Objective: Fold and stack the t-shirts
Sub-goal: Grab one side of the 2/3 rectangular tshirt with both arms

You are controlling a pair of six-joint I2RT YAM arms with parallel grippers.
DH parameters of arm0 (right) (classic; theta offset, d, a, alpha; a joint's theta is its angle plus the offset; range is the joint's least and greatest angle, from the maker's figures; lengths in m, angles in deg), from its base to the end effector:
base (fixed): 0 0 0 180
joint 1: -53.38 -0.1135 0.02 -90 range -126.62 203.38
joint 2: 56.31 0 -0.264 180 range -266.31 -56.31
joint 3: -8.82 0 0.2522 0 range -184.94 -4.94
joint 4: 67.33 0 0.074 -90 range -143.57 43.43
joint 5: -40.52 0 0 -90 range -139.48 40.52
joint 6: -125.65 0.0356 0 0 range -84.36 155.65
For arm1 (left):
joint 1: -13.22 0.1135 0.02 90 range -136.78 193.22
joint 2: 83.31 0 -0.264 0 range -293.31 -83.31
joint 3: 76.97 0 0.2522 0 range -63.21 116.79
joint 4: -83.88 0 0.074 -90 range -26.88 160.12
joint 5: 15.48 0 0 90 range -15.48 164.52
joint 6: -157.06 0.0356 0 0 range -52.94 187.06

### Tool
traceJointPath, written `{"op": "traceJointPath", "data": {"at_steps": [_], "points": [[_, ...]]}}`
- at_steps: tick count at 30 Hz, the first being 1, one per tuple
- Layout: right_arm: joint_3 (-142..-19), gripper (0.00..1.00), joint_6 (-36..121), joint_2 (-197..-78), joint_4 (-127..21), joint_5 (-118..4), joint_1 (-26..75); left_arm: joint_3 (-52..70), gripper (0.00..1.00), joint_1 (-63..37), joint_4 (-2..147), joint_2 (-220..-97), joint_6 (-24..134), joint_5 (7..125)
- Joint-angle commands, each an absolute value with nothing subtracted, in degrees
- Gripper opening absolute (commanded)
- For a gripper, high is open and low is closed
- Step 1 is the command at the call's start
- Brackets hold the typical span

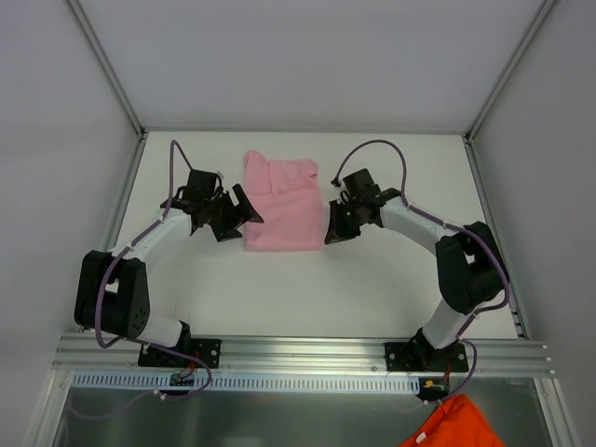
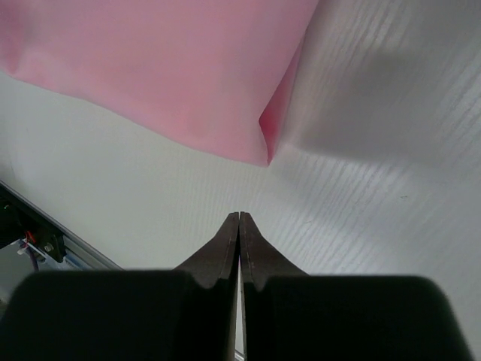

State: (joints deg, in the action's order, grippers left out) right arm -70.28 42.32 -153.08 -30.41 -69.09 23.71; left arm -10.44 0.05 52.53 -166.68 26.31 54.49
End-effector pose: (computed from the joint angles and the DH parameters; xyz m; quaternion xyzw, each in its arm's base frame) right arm 0.3014 0.1855 0.2115 -0.2379 0.9095 0.2476 0.2341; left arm 0.2918 -0.0808 0.2226 -0.1590 0.9082 -0.3041 0.2395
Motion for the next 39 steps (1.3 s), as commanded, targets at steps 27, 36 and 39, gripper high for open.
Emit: {"op": "traceJointPath", "data": {"at_steps": [27, 36, 39], "points": [[-74.99, 0.01, 42.68, -160.98, -29.31, -76.28, 23.14, -14.69, 0.56, -0.23, 61.16, -175.68, 24.08, 45.78], [-74.2, 0.01, 42.68, -163.79, -30.63, -76.28, 22.62, -14.34, 0.56, -0.23, 58.7, -177.7, 25.49, 47.36], [-73.49, 0.01, 42.5, -164.59, -31.33, -76.11, 22.44, -14.34, 0.56, -0.32, 58.35, -177.79, 25.75, 47.45]]}}
